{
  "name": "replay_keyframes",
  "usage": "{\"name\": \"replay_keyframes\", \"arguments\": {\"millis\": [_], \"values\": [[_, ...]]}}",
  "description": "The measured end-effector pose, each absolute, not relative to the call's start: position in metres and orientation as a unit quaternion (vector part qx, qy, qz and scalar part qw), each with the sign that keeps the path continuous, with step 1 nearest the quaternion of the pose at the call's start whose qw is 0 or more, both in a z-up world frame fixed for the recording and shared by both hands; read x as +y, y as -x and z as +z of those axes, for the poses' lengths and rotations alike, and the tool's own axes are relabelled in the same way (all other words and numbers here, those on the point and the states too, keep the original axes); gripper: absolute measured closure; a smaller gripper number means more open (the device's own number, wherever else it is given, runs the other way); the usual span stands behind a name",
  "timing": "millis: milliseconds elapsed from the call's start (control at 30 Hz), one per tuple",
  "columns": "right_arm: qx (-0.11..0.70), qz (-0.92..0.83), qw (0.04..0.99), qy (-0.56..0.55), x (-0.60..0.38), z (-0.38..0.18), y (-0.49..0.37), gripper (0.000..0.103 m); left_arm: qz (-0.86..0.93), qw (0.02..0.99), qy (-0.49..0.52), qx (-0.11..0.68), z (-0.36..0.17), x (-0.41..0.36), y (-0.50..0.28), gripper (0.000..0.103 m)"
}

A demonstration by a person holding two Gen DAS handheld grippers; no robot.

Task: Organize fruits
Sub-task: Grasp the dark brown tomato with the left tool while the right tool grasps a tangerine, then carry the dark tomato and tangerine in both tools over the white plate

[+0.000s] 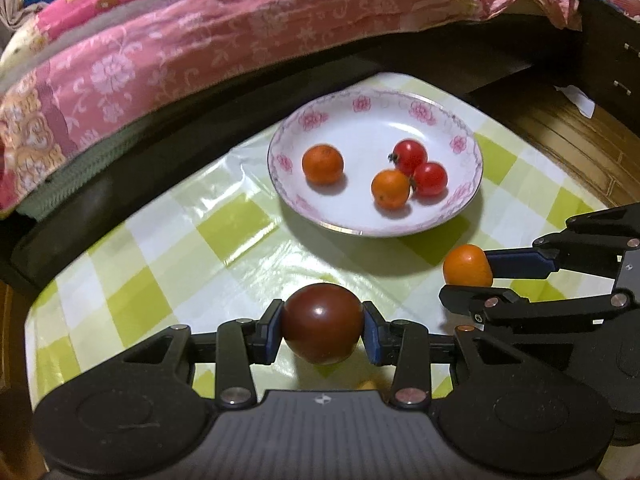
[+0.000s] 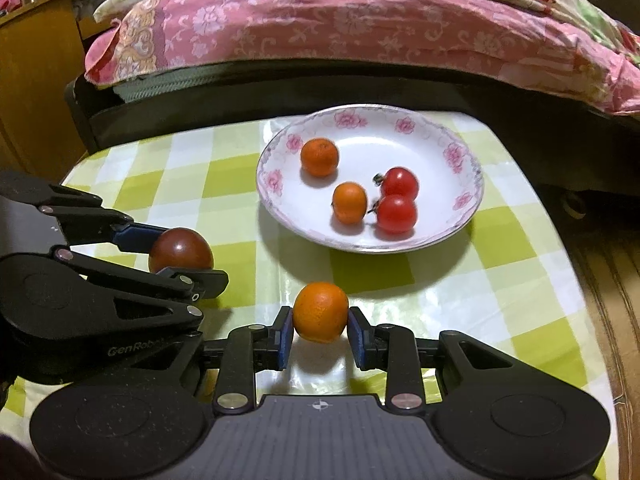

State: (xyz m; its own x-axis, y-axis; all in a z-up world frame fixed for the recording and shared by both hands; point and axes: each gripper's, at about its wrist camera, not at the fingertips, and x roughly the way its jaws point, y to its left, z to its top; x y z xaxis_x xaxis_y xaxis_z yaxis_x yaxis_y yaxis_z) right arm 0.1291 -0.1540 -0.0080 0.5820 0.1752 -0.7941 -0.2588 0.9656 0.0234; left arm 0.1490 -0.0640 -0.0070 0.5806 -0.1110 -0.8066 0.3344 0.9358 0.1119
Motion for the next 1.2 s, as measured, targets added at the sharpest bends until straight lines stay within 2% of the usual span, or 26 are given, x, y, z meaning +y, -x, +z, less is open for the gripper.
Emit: {"name": "replay_keyframes", "arguments": {"millis": [767,1200], "values": [[0.396,0.093,0.913,0.013,-0.171,0.024,-0.144,0.076,-0.127,0.9,-0.128,0.396,0.02,-0.077,-0.173,0.056],[0.382,0.082,0.921,0.0,-0.18,0.026,-0.166,0.076,-0.132,0.907,-0.108,0.384,0.018,-0.079,-0.201,0.056]]}}
